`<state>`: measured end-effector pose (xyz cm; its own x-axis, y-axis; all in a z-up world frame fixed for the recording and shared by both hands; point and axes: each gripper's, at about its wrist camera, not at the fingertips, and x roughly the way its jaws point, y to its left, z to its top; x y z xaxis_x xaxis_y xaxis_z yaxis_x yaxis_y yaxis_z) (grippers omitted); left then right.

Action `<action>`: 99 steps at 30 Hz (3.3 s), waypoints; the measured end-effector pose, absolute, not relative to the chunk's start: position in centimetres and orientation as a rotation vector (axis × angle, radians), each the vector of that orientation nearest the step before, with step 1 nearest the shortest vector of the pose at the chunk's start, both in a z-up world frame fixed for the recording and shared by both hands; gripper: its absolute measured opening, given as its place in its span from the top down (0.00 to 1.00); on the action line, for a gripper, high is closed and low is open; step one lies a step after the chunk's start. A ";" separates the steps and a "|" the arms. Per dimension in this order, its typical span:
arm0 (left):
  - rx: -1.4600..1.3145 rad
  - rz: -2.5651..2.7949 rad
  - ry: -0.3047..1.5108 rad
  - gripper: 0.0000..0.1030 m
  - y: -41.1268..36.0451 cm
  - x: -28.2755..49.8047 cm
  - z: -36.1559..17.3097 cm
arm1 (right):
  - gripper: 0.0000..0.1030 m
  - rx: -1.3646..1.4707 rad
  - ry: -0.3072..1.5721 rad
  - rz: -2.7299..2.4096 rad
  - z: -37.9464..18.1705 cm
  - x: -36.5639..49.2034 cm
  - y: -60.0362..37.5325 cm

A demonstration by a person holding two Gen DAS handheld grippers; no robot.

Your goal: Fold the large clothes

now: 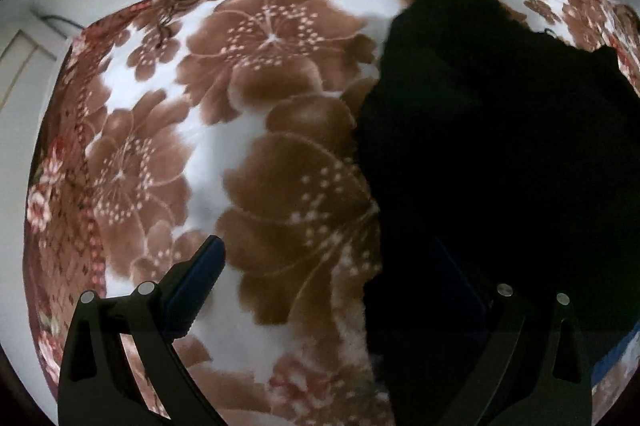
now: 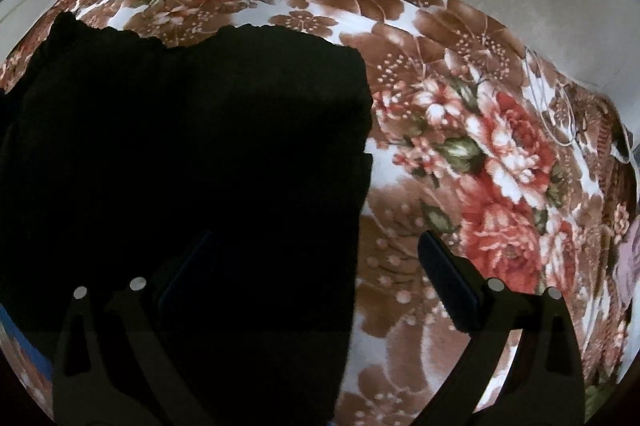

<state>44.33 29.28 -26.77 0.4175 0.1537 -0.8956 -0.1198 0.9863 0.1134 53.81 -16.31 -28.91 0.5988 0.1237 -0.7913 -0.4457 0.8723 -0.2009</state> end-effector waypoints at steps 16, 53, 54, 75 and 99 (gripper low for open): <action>0.051 0.097 0.856 0.05 21.7 36.8 -16.1 | 0.05 -0.276 0.898 0.233 -23.6 50.6 -18.2; -0.515 0.223 0.868 0.05 25.8 26.7 -28.9 | 0.05 -0.291 0.841 0.441 -25.4 42.7 -4.5; -0.524 0.224 0.867 0.05 25.7 26.6 -29.2 | 0.05 -0.279 0.839 0.441 -25.7 42.9 -4.4; -0.735 0.064 0.675 0.05 21.5 31.1 -31.3 | 0.05 -0.309 0.829 0.446 -28.8 43.4 -3.3; -0.760 0.118 0.698 0.05 22.5 33.4 -32.4 | 0.05 -0.371 0.782 0.420 -31.2 42.5 -2.8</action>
